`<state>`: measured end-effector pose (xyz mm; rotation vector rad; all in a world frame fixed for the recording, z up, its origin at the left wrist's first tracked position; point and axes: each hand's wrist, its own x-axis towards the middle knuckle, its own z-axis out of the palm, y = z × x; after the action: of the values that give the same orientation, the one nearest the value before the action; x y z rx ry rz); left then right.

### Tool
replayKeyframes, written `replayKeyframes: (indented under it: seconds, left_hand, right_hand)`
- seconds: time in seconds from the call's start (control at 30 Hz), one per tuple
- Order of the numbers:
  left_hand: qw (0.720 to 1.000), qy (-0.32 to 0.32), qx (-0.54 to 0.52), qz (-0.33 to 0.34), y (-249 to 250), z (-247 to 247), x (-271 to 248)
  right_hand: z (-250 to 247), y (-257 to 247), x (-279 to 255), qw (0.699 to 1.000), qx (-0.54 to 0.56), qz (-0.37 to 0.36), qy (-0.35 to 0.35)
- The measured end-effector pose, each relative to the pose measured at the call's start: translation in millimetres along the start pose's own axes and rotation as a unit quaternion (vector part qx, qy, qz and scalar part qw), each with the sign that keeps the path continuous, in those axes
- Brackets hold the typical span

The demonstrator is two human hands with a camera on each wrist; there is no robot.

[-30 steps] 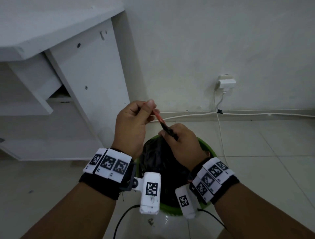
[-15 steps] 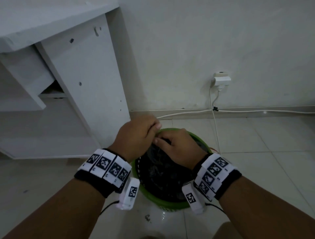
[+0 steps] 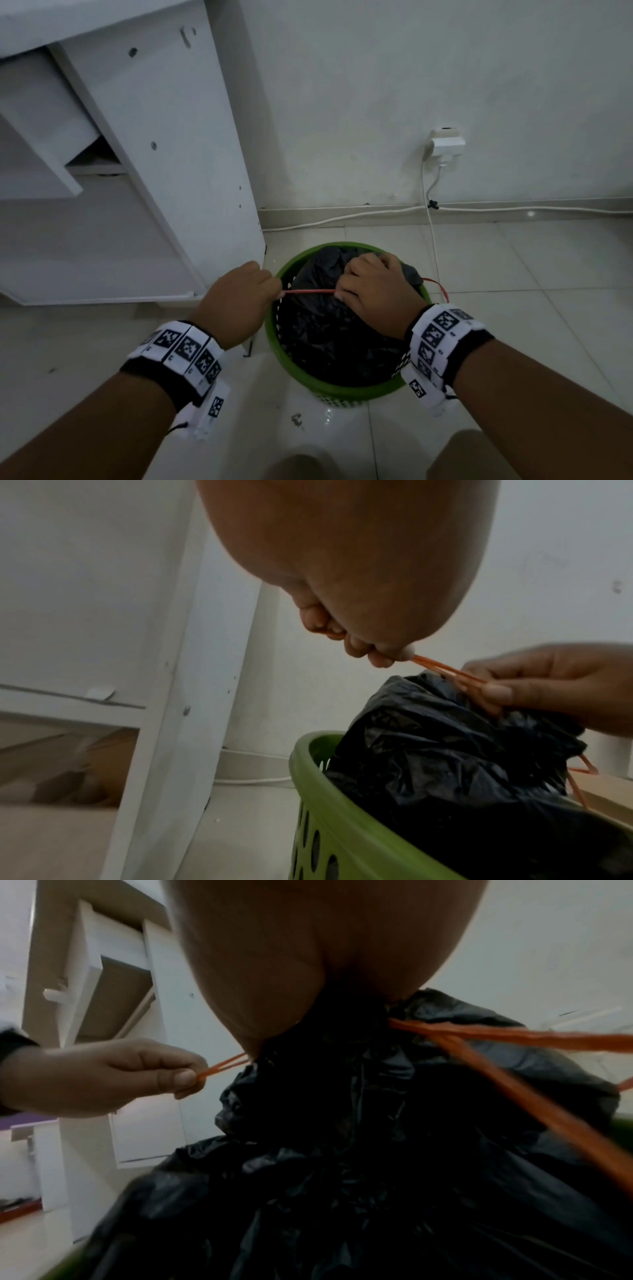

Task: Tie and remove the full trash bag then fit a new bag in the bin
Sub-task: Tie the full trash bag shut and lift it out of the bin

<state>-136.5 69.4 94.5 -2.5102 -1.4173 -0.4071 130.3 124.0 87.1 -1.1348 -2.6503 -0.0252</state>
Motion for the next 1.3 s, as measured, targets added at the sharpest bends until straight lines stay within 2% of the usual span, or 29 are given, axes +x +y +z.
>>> replayKeyframes:
  seconds: [0.17, 0.37, 0.47, 0.53, 0.6, 0.7, 0.8, 0.87, 0.9, 0.97, 1.07, 1.2, 1.3]
  left_hand:
    - [0.999, -0.031, -0.035, -0.028, -4, 18, -14]
    - [0.989, 0.055, -0.101, -0.092, 6, 30, -23]
    - [0.971, 0.067, -0.142, -0.180, 15, 28, -23]
    - [0.954, 0.036, -0.162, -0.248, 19, 25, -22]
    - [0.955, -0.008, -0.163, -0.246, 22, 21, -18]
    - [0.967, -0.045, -0.154, -0.200, 34, 10, -1]
    - [0.946, 0.003, -0.238, -0.219, 63, -7, 20]
    - [0.948, 0.049, -0.226, -0.220, 81, -13, 30]
    - [0.953, 0.051, -0.207, -0.213, 85, -13, 34]
    - [0.952, 0.010, -0.208, -0.223, 88, -6, 38]
    - [0.923, -0.037, -0.261, -0.280, 88, 1, 40]
    - [0.887, -0.079, -0.332, -0.312, 86, 1, 42]
    - [0.900, -0.094, -0.308, -0.294, 77, 0, 39]
  right_hand:
    - [10, 7, -2, 0.999, 0.001, 0.005, -0.034]
    - [9, 2, -4, 0.996, 0.010, 0.018, -0.083]
    - [9, 1, -6, 0.995, 0.022, 0.025, -0.097]
    - [8, 1, -8, 0.994, 0.032, 0.035, -0.098]
    - [5, 0, -9, 0.994, 0.031, 0.032, -0.099]
    - [1, -7, -6, 0.994, 0.019, 0.020, -0.102]
    - [-2, -13, -1, 0.997, 0.019, 0.016, -0.073]
    - [-4, -16, 3, 0.997, 0.018, 0.014, -0.067]
    - [-6, -17, 4, 0.997, 0.020, 0.015, -0.076]
    - [-8, -19, 6, 0.996, 0.028, 0.017, -0.087]
    - [-11, -21, 6, 0.996, 0.026, 0.028, -0.084]
    - [-12, -22, 6, 0.996, 0.012, 0.018, -0.087]
    - [-10, -19, 2, 0.996, 0.035, -0.003, -0.081]
